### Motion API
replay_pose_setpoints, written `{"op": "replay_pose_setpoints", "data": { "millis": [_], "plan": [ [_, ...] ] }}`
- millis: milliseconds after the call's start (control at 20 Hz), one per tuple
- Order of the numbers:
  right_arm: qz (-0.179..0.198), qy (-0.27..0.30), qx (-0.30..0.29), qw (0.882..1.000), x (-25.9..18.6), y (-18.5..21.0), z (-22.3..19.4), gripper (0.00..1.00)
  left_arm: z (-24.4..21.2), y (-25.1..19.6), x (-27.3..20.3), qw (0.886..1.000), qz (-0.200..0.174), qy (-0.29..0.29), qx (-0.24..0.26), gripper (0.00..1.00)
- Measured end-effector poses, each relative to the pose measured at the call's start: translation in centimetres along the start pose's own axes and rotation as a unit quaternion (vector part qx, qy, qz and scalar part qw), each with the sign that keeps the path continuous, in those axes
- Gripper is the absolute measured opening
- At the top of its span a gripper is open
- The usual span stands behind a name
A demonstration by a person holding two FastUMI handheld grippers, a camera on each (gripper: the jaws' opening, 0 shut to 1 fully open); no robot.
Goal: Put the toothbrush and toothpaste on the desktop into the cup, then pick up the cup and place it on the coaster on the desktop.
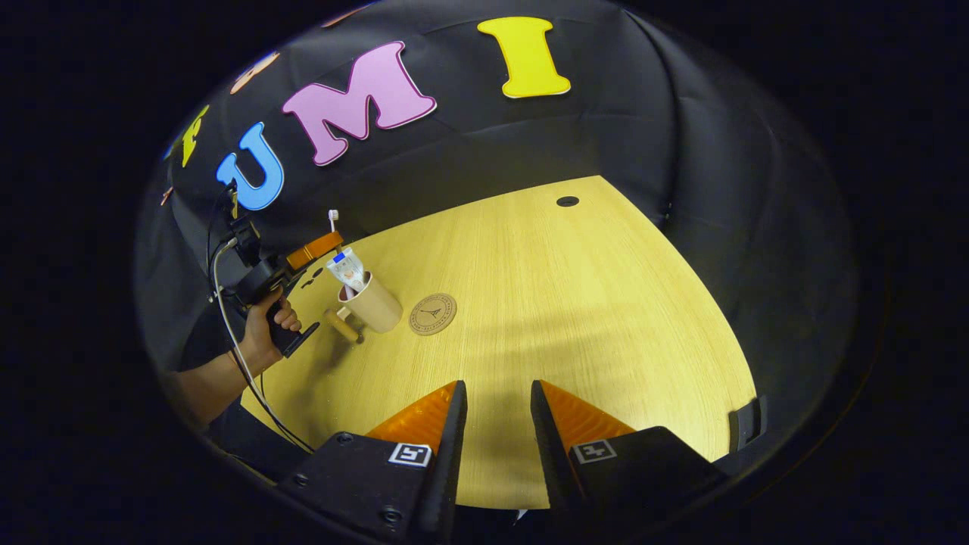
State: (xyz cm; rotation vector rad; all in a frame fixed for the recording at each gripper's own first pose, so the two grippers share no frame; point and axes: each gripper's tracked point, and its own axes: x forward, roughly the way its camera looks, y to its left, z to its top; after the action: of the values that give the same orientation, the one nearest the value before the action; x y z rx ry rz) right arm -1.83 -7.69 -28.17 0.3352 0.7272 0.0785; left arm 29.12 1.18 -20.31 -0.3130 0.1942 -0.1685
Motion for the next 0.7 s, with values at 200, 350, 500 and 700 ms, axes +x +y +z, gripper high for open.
{"op": "replay_pose_setpoints", "data": {
  "millis": [200, 350, 500, 700],
  "plan": [
    [-0.003, -0.002, 0.009, 1.0, -0.5, 0.2, 0.0, 0.52, -1.4, -0.1, 0.3, 1.0, -0.007, 0.023, 0.0, 0.1],
    [0.005, 0.003, -0.002, 1.0, -0.7, 0.9, 0.3, 0.52, -2.0, -0.1, -0.7, 0.999, -0.008, 0.036, 0.002, 0.15],
    [0.016, 0.007, -0.011, 1.0, -0.5, 1.6, 0.9, 0.52, -2.6, 0.1, -1.6, 0.999, -0.003, 0.053, 0.007, 0.26],
    [0.03, 0.002, -0.014, 0.999, -0.3, 2.4, 2.0, 0.52, -3.0, 0.1, -4.1, 0.997, -0.003, 0.078, 0.003, 0.62]
  ]
}}
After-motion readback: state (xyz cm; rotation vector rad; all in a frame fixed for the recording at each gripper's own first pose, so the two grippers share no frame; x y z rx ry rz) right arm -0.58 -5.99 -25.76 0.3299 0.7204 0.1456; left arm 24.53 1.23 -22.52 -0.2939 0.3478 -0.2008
